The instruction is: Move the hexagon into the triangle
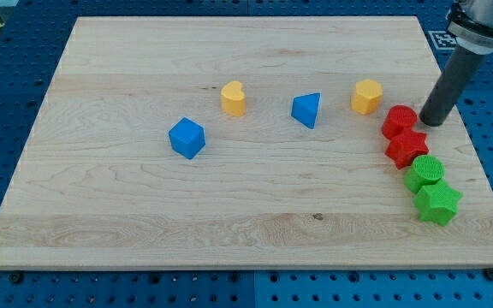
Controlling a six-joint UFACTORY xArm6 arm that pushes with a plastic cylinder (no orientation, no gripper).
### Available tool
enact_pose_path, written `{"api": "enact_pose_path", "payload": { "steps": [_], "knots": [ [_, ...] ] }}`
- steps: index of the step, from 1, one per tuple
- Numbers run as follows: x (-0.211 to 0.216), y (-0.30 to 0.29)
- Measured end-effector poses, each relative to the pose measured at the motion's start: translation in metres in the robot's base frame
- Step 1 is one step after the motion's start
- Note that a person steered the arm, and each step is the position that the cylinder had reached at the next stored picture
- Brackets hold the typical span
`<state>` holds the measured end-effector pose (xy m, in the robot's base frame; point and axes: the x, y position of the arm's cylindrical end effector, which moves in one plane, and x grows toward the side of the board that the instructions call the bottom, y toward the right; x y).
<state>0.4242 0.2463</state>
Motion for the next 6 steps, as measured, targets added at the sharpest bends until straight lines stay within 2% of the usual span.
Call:
{"api": "enact_pose_path", "payload": {
  "steps": [2,3,6],
  "knots": [
    [-0.036,-0.052],
    [-0.037,-0.089],
    [-0.019,-0.130]
  ]
}}
